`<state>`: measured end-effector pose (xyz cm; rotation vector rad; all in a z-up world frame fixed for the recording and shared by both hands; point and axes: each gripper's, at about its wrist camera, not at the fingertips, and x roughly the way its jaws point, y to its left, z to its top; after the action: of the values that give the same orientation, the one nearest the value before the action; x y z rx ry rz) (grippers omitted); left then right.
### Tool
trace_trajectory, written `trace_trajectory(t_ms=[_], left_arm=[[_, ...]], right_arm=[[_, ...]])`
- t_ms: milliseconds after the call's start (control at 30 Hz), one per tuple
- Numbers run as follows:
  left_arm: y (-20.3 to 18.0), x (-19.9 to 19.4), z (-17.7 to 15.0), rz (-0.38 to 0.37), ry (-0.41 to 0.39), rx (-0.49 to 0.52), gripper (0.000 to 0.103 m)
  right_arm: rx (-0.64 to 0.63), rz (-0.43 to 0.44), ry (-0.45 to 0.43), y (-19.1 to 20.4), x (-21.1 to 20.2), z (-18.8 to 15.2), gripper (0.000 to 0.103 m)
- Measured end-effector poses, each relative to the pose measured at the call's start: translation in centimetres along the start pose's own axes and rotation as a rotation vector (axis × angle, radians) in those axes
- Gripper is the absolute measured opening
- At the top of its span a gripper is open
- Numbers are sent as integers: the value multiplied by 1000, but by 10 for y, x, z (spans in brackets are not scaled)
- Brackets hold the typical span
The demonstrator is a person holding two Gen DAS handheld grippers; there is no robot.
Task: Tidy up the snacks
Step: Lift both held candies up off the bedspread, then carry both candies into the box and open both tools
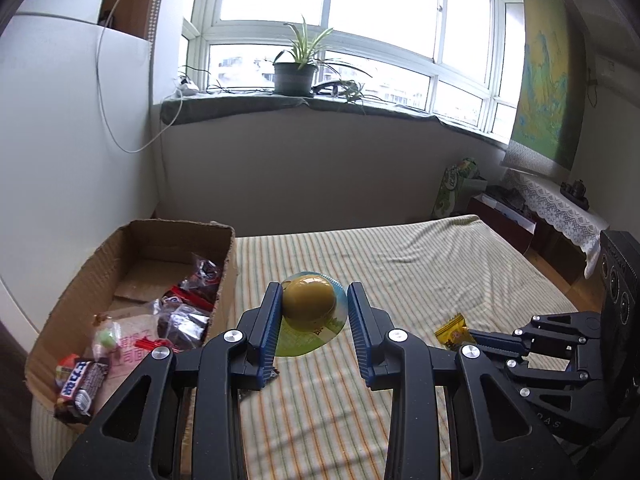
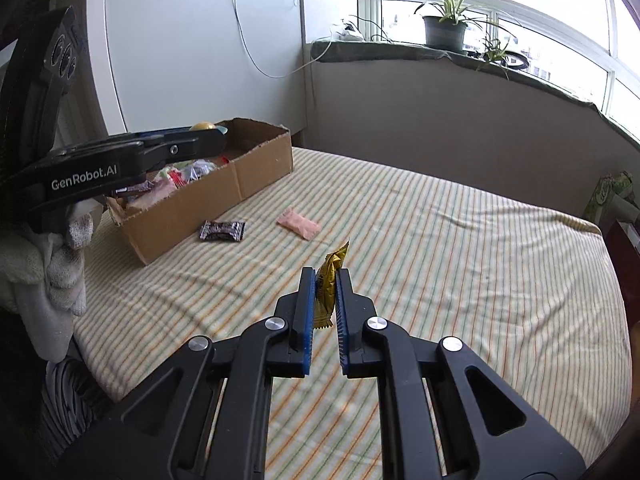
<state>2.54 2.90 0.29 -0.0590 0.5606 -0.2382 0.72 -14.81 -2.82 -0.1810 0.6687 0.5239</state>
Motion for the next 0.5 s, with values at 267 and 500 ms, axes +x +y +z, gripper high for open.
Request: trace_trajectory(t_ms=[267,500], left_arm=[[42,-16,3,57,-34,-77,31],[72,-13,1,112,-25,-133,31]], right_arm=[[-11,95,-55,21,17,56,10],[-18,162,-65,48,46,98,10]])
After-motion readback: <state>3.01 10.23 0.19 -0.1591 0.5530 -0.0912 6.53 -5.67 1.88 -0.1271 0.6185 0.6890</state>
